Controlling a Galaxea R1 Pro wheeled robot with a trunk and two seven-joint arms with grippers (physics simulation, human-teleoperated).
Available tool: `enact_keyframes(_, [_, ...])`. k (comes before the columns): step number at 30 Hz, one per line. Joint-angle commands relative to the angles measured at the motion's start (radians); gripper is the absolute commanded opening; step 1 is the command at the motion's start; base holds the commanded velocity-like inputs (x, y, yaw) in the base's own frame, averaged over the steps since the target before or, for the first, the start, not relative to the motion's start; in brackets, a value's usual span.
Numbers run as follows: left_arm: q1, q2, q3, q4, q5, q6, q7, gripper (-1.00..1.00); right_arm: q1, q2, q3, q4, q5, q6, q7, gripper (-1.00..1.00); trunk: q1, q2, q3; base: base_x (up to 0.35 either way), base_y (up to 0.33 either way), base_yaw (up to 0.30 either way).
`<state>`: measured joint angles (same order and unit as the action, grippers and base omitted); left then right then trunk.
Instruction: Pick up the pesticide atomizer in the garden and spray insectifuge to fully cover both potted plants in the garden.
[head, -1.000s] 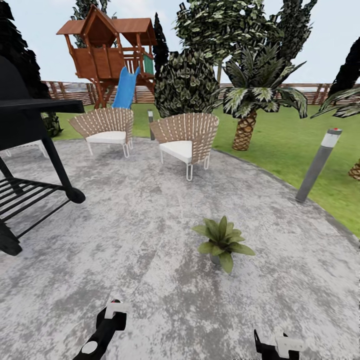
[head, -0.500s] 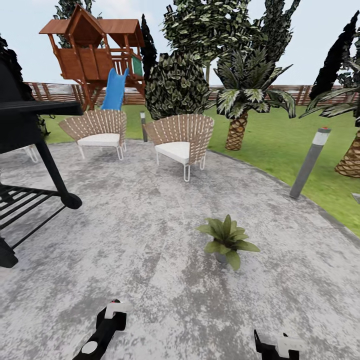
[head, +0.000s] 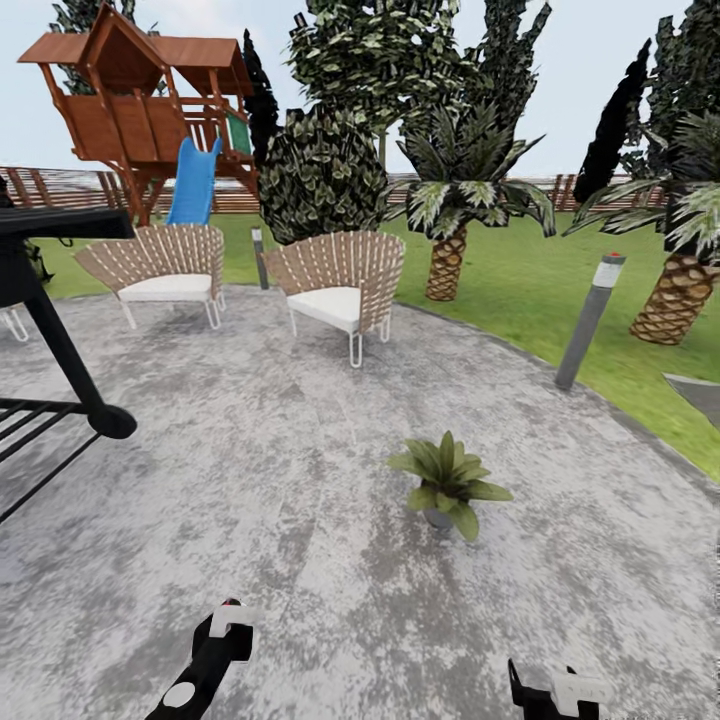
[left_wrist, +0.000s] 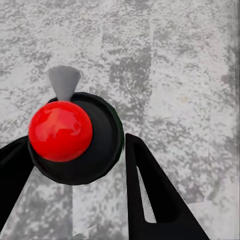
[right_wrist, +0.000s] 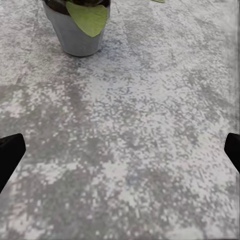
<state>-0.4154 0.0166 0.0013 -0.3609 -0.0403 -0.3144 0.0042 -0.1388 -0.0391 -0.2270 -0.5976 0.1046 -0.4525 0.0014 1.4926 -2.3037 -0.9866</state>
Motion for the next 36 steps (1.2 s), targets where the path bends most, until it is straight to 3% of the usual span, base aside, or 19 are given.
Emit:
enact_keyframes(1, [0.0,0.0,0.0,0.0,-0.004,-0.003,0.0,-1.0,-0.001,0.001,-0.005,0.001,0.01,-0.003,0.0,1.0,0.0,0.0,0.0,0.143,0.13,-0.258])
enact_keyframes(15, [0.0,0.0,0.0,0.001,-0.004,-0.004,0.0,-1.0,-0.001,0.001,-0.005,0.001,0.011,-0.003,0.0,1.0,0.0,0.0,0.009,0.203,0.216,-0.258])
enact_keyframes(36, [0.0,0.0,0.0,0.0,-0.004,-0.004,0.0,-1.0,-0.001,0.001,-0.005,0.001,0.011,-0.003,0.0,1.0,0.0,0.0,0.026,0.045,0.299,-0.244])
